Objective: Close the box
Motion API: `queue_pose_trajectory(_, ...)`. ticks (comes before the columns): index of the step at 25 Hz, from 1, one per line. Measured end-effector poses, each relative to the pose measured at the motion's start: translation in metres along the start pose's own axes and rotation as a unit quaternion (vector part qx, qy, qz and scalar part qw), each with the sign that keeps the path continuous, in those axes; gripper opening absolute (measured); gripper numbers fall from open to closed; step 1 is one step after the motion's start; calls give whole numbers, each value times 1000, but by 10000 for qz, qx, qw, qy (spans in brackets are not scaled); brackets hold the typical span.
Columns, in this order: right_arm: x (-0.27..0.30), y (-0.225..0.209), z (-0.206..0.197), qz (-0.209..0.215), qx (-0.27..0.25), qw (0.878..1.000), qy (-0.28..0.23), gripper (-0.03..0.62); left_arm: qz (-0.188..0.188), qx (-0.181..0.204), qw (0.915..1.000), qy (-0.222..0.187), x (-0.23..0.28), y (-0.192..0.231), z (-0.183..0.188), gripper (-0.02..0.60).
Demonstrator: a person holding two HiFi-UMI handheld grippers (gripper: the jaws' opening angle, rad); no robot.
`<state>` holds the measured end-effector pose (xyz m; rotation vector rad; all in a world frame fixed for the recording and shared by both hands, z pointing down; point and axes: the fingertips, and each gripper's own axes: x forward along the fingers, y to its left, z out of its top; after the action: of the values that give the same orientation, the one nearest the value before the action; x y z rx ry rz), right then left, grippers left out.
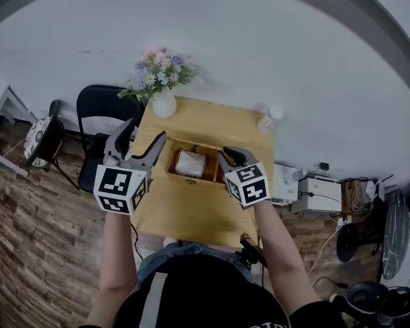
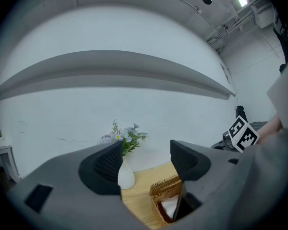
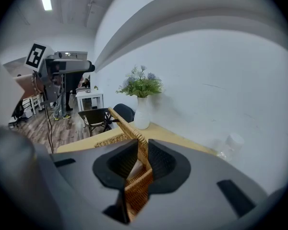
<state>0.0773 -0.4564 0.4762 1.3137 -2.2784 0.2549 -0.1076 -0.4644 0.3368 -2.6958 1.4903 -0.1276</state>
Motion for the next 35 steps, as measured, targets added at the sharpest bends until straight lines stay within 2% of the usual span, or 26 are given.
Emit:
queue_pose_trajectory(4, -1, 8, -11, 204, 303, 9993, -23, 84, -45, -41, 10000, 31, 3, -2, -6, 318)
queue_pose_trajectory(15, 0, 32, -49, 608, -335, 9950, 724, 104, -107, -154, 9998, 117, 8, -2, -18, 318)
queue_pose_trajectory(19, 2, 37, -64, 685, -255, 9919, 1038, 115, -126, -208, 9996, 144, 9, -2, -22, 318)
queue_pose_trajectory(25, 2, 48, -85, 656, -178, 9888, 1332, 114, -221, -271, 9992, 209, 7, -5, -29, 318)
queue_pose_trajectory(35, -11, 55, -89, 451, 269, 9910, 1235, 112, -457, -402, 9977, 309, 1, -9, -44, 318)
